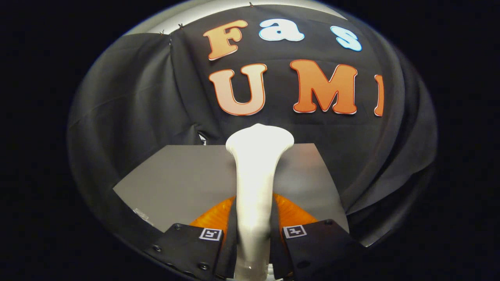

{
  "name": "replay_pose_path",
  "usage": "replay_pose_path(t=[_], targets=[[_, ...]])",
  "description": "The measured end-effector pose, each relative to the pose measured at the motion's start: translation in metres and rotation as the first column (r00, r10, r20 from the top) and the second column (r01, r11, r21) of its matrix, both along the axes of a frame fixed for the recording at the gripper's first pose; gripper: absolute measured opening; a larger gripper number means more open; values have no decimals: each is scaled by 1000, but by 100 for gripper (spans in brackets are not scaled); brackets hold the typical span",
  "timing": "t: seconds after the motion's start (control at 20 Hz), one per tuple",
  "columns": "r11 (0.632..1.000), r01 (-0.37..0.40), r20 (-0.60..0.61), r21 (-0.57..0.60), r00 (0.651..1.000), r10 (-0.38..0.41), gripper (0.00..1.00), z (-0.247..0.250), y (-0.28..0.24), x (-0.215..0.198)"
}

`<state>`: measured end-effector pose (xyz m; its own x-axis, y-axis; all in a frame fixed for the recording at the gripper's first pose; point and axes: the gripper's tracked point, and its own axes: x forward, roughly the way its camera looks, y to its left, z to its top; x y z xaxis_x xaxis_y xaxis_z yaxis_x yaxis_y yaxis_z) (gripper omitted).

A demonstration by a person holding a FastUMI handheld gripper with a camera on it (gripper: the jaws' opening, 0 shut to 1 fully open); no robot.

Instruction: Iron the clothes twice with a garment steamer, once on the left side and once on the right side.

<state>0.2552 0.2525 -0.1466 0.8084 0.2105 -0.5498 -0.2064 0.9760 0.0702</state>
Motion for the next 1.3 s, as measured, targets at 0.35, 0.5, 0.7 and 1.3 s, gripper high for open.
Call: replay_pose_path(t=[0.35, 0.5, 0.7, 1.3], targets=[[997, -70, 193, -12, 979, 72, 43, 76, 1, -40], [994, -109, 246, -2, 964, 106, 43, 105, -2, -67], [992, -128, 333, 9, 936, 117, 43, 148, -19, -101], [1000, 23, 437, -4, 899, -19, 43, 196, -153, -200]])
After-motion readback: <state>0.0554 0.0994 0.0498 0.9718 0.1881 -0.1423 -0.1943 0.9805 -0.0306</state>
